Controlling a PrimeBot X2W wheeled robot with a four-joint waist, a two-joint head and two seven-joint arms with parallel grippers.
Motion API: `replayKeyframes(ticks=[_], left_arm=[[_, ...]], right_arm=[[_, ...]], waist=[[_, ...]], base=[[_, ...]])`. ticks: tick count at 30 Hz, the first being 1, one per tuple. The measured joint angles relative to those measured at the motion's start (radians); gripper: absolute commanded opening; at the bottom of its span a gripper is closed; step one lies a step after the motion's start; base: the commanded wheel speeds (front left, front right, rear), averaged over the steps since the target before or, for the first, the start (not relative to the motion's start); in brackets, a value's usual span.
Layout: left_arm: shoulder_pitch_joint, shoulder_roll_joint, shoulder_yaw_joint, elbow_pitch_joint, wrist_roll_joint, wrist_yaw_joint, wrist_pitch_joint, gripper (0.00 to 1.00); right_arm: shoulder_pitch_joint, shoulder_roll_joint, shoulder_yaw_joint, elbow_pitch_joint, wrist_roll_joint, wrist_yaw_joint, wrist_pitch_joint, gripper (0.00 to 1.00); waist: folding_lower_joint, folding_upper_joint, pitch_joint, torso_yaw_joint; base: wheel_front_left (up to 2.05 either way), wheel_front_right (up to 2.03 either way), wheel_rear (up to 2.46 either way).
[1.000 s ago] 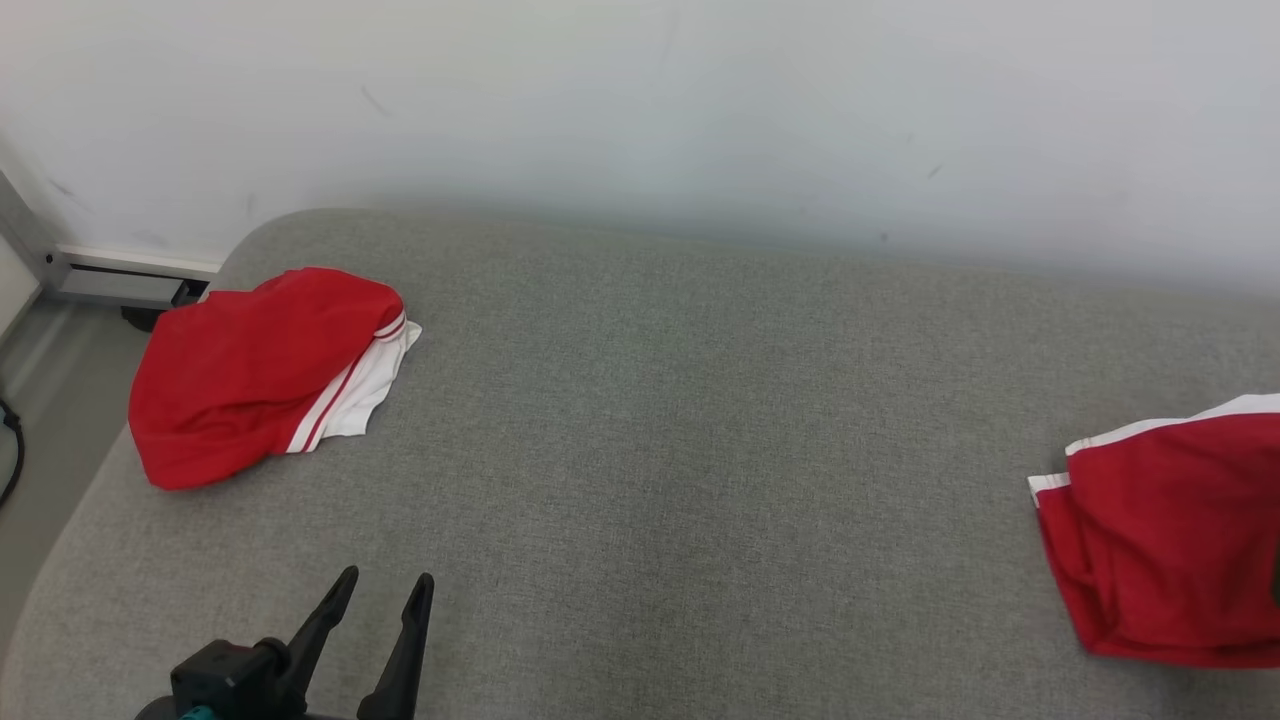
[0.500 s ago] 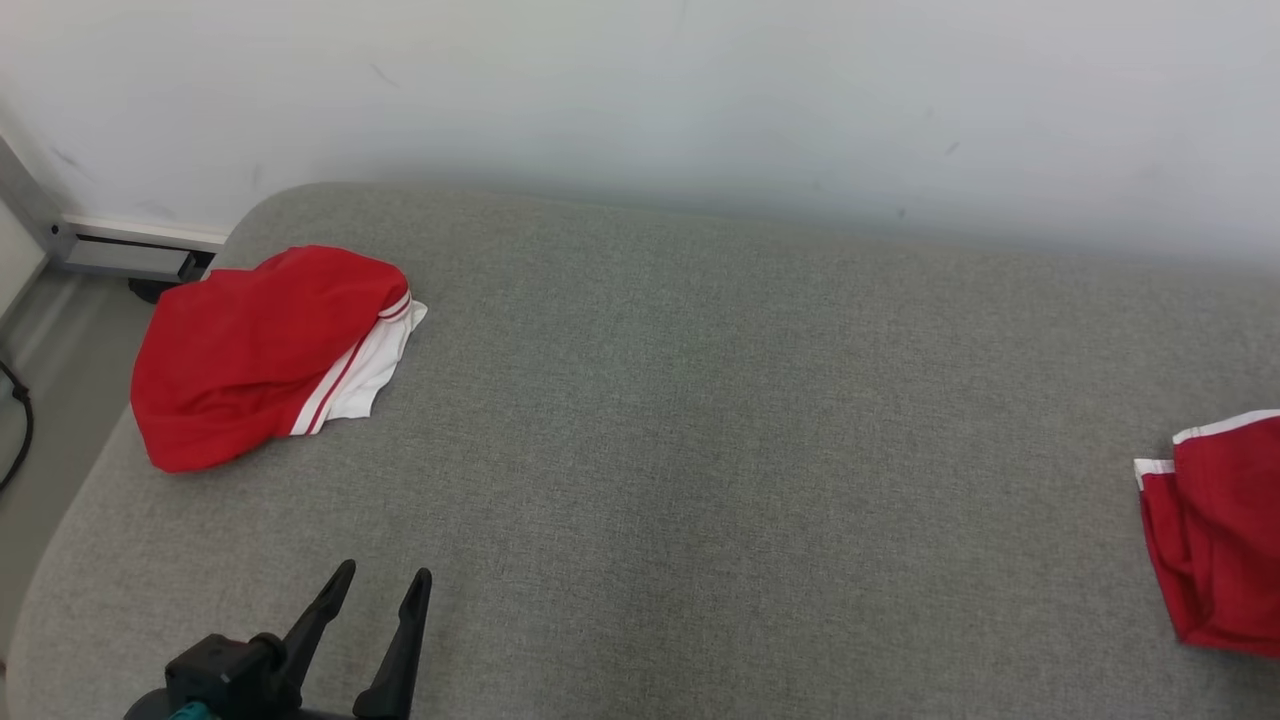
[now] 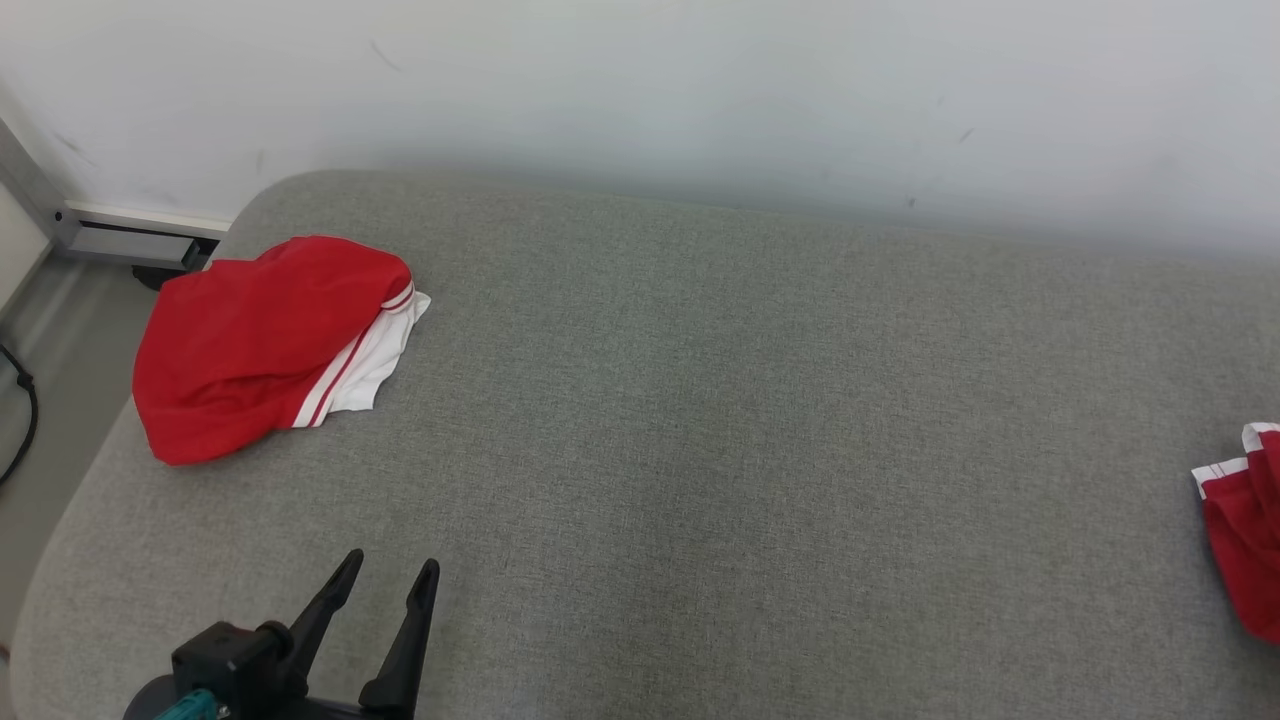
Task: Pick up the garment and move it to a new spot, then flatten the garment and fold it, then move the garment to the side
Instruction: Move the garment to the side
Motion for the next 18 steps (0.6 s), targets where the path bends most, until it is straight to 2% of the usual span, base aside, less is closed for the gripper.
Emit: replayKeyframes(ticks=[3, 9, 11, 14, 18], left_arm=[[-0.012, -0.003, -0.001, 0.001, 0.0, 0.0, 0.005, 1.0], [-0.014, -0.009, -0.002, 0.009, 0.0, 0.0, 0.007, 1.0], [-0.013, -0.011, 0.002, 0.015, 0.0, 0.0, 0.006, 1.0], [-0.011, -0.01, 0.019, 0.024, 0.0, 0.001, -0.004, 1.0], [0.003, -0.009, 0.058, 0.036, 0.0, 0.009, -0.027, 1.0]], right_arm=[[-0.026, 0.002, 0.011, 0.005, 0.002, 0.012, -0.024, 1.0], [-0.062, 0.039, 0.036, -0.001, 0.034, 0.071, -0.115, 1.0], [-0.056, 0.087, 0.057, -0.026, 0.047, 0.098, -0.167, 1.0], [-0.039, 0.141, 0.064, -0.07, 0.075, 0.112, -0.23, 1.0], [0.019, 0.251, 0.046, -0.109, 0.149, 0.113, -0.288, 1.0]], waist=[[0.0, -0.0001, -0.001, 0.0], [0.0, -0.0001, -0.017, -0.002], [0.0, 0.0, -0.029, -0.004], [0.0, 0.0, -0.044, -0.009], [0.0, -0.0001, -0.069, -0.019]], base=[[0.0, 0.0, 0.0], [0.0, 0.0, 0.0], [0.0, 0.0, 0.0], [0.0, 0.0, 0.0], [0.0, 0.0, 0.0]])
